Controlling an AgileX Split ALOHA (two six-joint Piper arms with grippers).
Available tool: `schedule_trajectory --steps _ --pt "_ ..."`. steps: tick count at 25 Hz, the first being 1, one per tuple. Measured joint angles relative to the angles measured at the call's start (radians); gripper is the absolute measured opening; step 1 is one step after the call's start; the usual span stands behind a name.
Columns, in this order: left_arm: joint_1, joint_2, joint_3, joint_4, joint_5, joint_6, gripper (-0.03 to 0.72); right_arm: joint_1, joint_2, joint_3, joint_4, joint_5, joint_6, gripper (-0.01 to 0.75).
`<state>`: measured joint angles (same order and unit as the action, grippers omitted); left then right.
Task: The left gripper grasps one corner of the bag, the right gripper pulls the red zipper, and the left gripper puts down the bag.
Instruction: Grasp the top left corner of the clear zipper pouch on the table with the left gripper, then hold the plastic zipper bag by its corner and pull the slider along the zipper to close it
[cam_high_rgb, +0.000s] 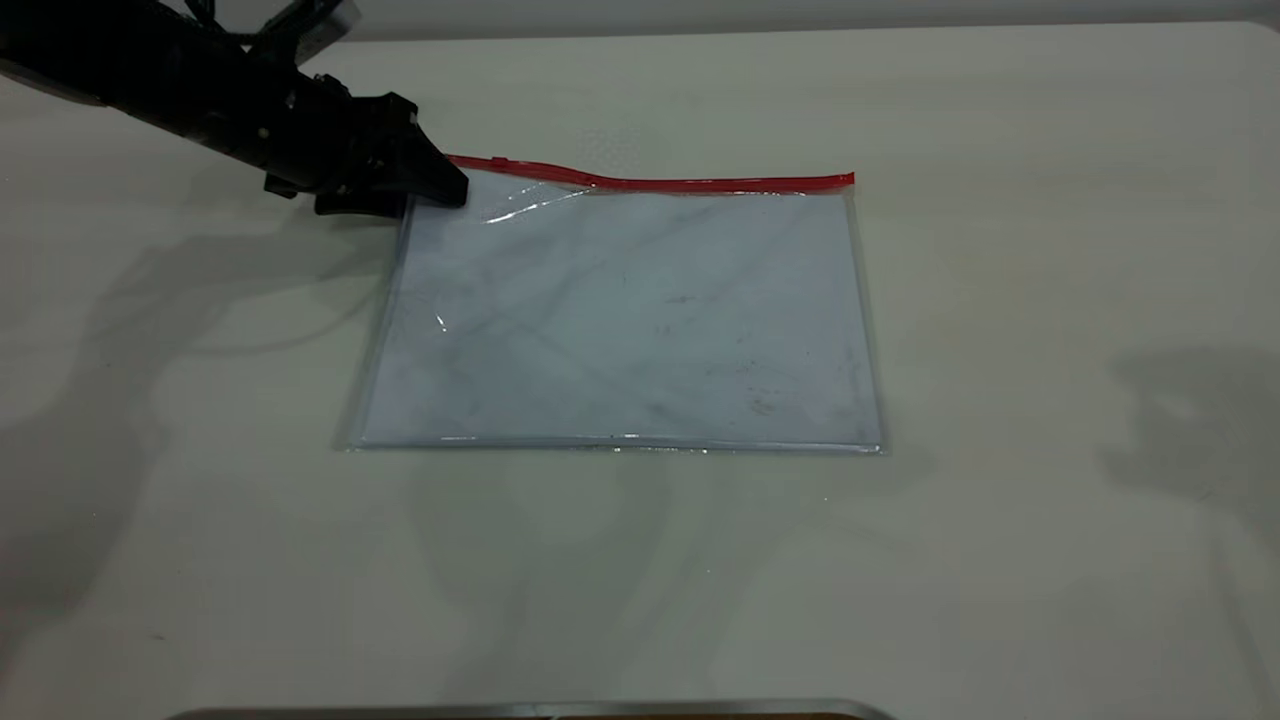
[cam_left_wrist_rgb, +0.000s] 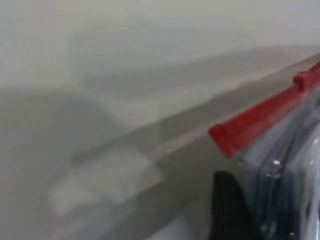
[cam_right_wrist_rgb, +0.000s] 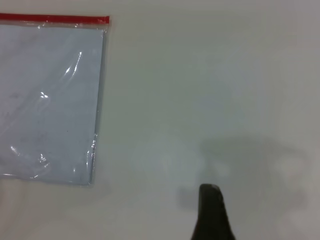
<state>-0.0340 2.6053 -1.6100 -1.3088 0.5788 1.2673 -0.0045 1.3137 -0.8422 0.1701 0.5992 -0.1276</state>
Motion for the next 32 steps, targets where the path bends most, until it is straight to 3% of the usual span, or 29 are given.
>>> schedule_trajectory --steps 5,7,13,20,25,32 --pt "0.001 0.005 -0.001 -0.090 0.084 0.127 0.099 0.000 0.000 0.000 0.000 0.000 -0.018 0.579" --pt "0.001 0.006 -0.017 -0.117 0.132 0.212 0.054 0.000 0.000 0.000 0.004 -0.001 -0.061 0.579" --pt "0.001 0.009 -0.148 -0.019 0.311 0.420 0.053 0.000 0.032 0.000 0.111 -0.054 -0.247 0.579" --pt "-0.018 0.009 -0.297 0.149 0.502 0.535 0.053 0.000 0.249 -0.048 0.417 -0.091 -0.709 0.579" --pt "-0.074 0.009 -0.320 0.223 0.544 0.667 0.053 0.009 0.447 -0.137 0.705 -0.097 -1.083 0.579" --pt "-0.168 0.009 -0.322 0.232 0.531 0.824 0.053 0.113 0.685 -0.275 1.011 -0.004 -1.492 0.579"
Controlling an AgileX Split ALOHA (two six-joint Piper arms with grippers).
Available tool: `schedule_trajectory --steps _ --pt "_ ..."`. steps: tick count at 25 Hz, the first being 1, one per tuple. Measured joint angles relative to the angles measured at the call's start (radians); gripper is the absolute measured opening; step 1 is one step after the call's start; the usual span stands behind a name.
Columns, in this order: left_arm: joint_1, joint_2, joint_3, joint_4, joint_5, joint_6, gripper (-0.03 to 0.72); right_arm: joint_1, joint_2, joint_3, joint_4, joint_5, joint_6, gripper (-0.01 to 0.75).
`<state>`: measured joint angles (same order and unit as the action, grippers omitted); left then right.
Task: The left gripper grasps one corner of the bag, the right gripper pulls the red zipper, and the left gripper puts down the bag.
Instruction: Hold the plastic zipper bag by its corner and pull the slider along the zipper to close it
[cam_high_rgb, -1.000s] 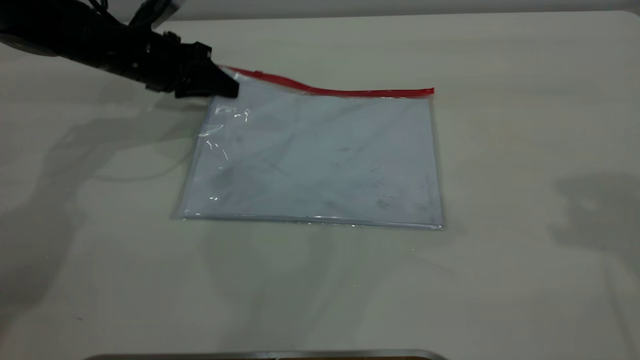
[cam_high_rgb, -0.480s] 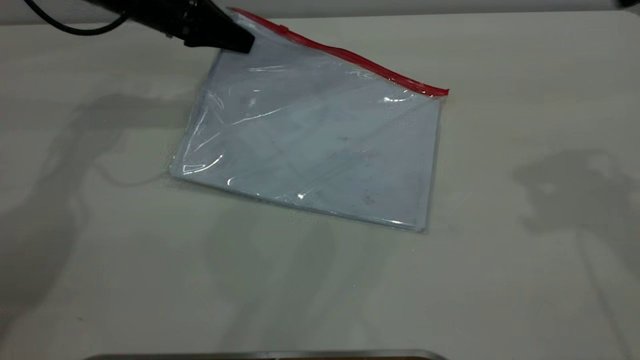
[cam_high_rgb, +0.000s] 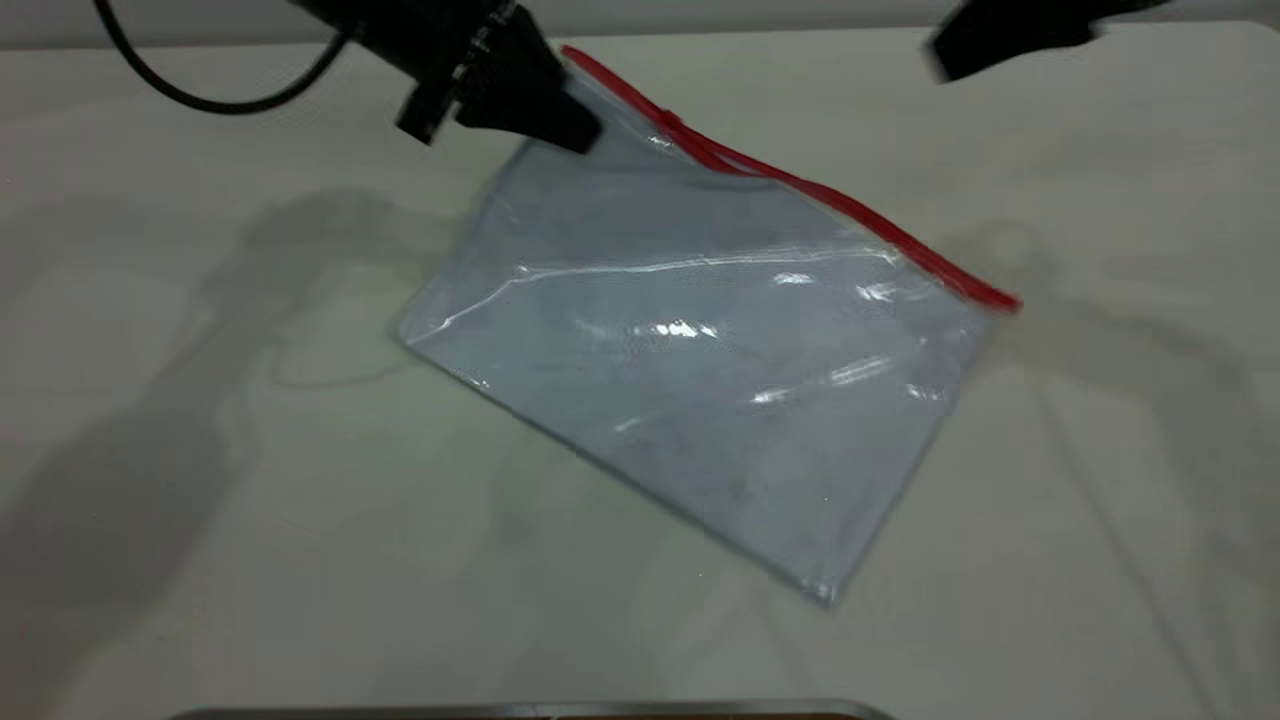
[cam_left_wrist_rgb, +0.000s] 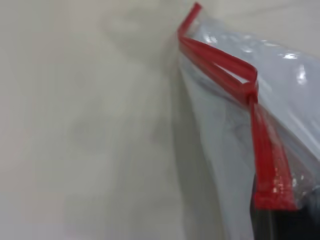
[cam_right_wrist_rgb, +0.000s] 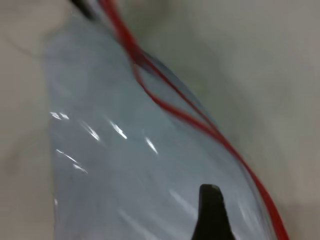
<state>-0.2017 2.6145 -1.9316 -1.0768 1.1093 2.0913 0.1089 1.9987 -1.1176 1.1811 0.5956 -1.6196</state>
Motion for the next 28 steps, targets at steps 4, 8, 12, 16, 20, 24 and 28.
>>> schedule_trajectory --steps 4,8,12,16,20,24,28 --pt "-0.038 0.000 0.000 0.005 -0.043 0.017 0.053 0.064 0.098 -0.070 0.058 0.043 -0.079 0.579" --pt "-0.060 0.000 0.000 0.005 -0.075 0.018 0.053 0.098 0.152 -0.110 0.073 0.050 -0.095 0.579" --pt "-0.074 0.000 0.000 -0.004 -0.098 0.019 0.053 0.102 0.175 -0.118 0.118 0.062 -0.113 0.579" --pt "-0.092 0.000 0.000 -0.069 -0.102 0.020 0.053 0.102 0.206 -0.122 0.190 0.072 -0.153 0.579" --pt "-0.103 0.000 0.000 -0.100 -0.102 0.022 0.053 0.102 0.233 -0.122 0.210 0.072 -0.165 0.579" --pt "-0.104 0.000 0.000 -0.100 -0.103 0.022 0.053 0.102 0.233 -0.122 0.232 0.070 -0.187 0.577" --pt "-0.104 0.000 0.000 -0.101 -0.103 0.022 0.053 0.102 0.233 -0.122 0.265 0.070 -0.198 0.525"
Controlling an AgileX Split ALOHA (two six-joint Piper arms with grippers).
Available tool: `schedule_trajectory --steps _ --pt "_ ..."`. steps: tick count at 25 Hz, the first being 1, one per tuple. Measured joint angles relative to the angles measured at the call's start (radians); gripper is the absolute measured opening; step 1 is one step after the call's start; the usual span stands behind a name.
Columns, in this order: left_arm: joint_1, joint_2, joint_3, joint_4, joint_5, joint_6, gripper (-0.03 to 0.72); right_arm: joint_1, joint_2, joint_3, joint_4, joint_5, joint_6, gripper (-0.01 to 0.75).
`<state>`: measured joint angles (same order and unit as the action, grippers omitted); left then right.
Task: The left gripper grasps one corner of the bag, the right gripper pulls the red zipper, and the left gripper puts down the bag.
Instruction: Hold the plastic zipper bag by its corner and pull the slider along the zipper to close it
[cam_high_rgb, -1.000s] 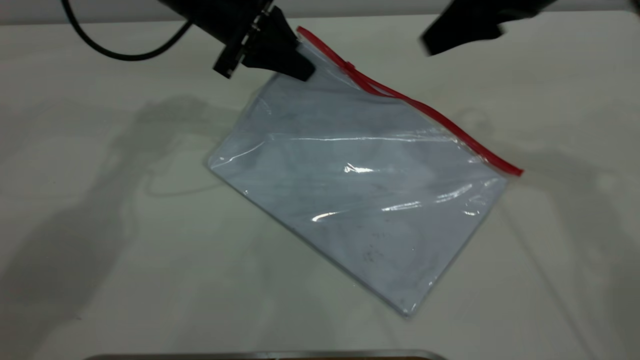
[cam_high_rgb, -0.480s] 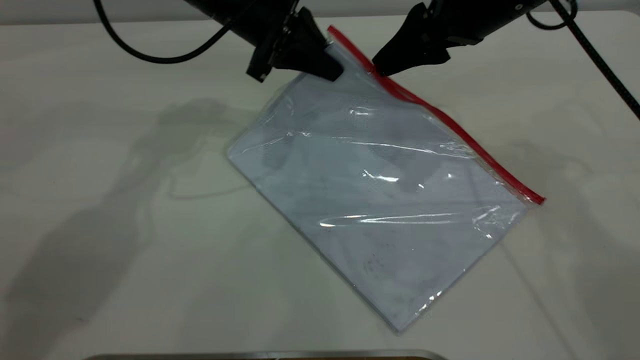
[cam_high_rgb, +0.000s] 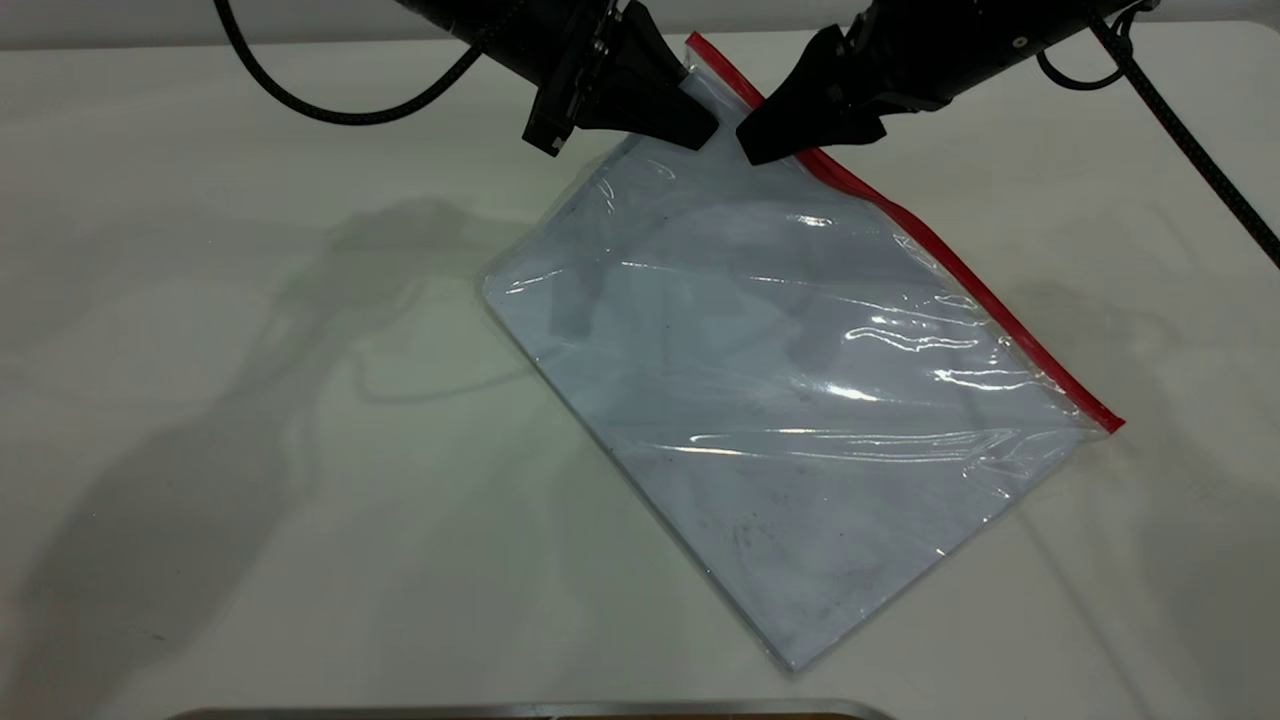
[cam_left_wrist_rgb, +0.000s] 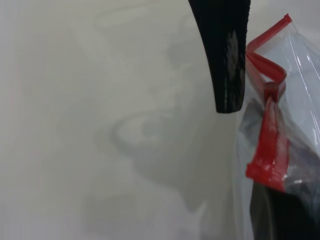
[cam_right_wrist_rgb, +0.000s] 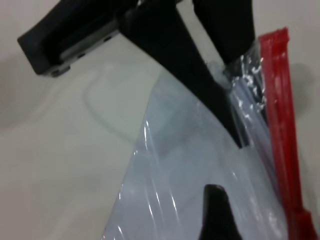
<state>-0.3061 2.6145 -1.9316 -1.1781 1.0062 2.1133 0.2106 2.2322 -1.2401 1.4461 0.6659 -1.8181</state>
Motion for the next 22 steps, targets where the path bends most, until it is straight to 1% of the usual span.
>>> schedule_trajectory --steps 3,9,12,14,18,22 --pt "0.000 0.000 0.000 0.000 0.000 0.000 0.053 0.000 0.000 0.000 0.006 -0.001 0.000 0.418" --pt "0.000 0.000 0.000 0.000 0.005 0.001 0.053 -0.001 0.000 0.000 0.007 -0.015 0.000 0.154" --pt "0.000 0.000 0.000 0.000 0.006 0.001 0.053 -0.001 0.000 0.000 0.008 -0.022 -0.001 0.071" --pt "0.000 0.000 0.000 0.000 0.008 0.001 0.053 -0.001 0.000 0.000 0.001 -0.023 -0.003 0.047" --pt "0.000 0.000 0.000 0.001 0.008 0.001 0.053 -0.001 -0.001 -0.001 -0.039 -0.032 0.008 0.036" --pt "0.007 0.000 0.001 -0.010 0.008 0.001 0.053 0.000 -0.002 -0.004 -0.110 -0.050 0.098 0.037"
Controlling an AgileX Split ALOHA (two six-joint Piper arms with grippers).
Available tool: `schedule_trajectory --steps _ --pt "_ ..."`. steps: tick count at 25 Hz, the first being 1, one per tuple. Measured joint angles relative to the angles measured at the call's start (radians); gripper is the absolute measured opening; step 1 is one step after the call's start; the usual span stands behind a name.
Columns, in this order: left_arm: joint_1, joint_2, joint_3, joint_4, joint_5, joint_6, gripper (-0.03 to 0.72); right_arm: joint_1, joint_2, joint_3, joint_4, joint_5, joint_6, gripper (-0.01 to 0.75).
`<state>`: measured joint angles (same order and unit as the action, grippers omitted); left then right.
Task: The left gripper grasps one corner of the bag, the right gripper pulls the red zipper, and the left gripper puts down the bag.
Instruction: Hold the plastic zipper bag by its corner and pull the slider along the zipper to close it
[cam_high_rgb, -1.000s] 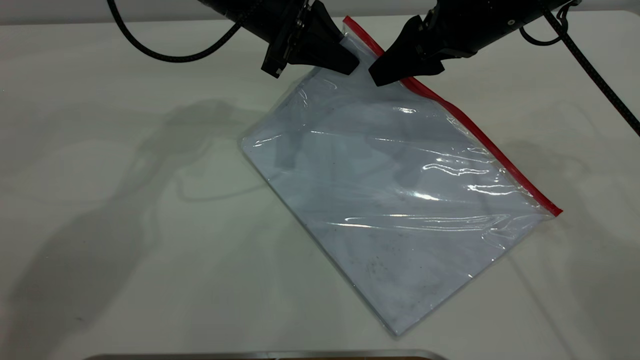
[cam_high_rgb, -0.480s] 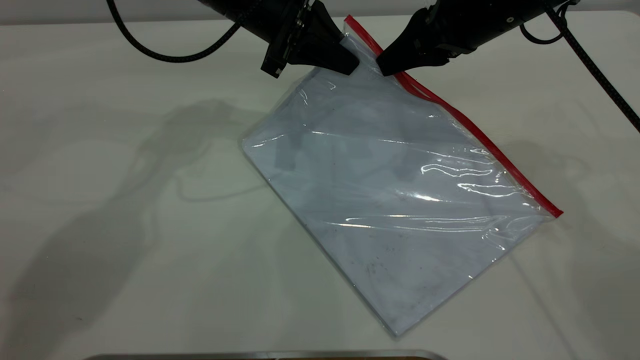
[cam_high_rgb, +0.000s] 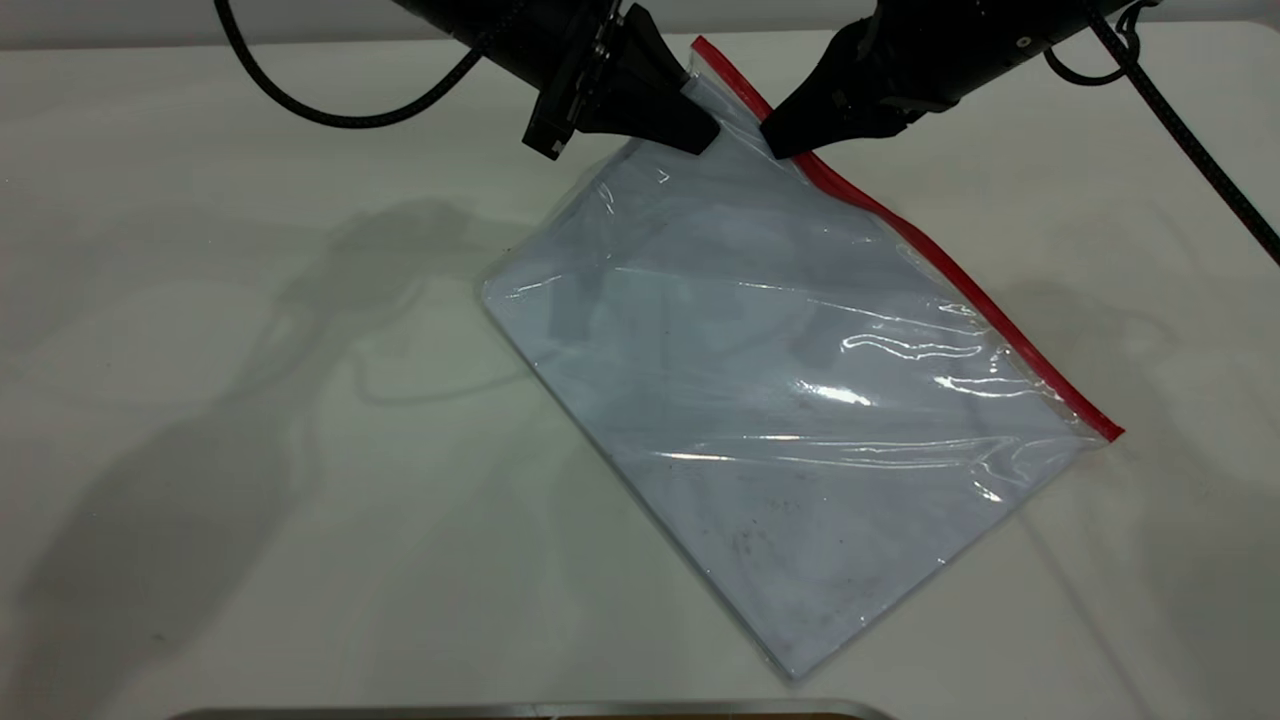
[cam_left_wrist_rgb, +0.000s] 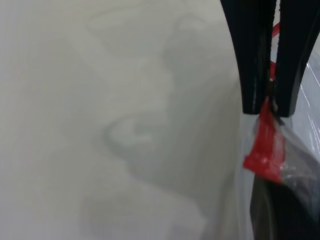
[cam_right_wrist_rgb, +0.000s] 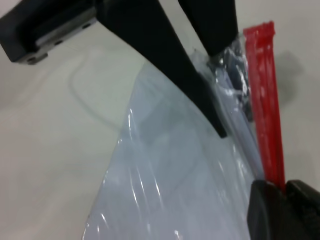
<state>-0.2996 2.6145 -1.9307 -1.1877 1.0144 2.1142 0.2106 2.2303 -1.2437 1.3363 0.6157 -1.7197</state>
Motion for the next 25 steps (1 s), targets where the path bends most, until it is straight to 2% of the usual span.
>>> schedule_trajectory --steps 17,25 --pt "0.128 0.000 0.000 -0.064 0.031 -0.035 0.053 0.008 0.000 -0.007 -0.377 -0.106 0.293 0.045" --pt "0.162 0.000 0.000 -0.032 0.008 -0.101 0.053 -0.007 0.000 -0.007 -0.603 -0.067 0.585 0.049"
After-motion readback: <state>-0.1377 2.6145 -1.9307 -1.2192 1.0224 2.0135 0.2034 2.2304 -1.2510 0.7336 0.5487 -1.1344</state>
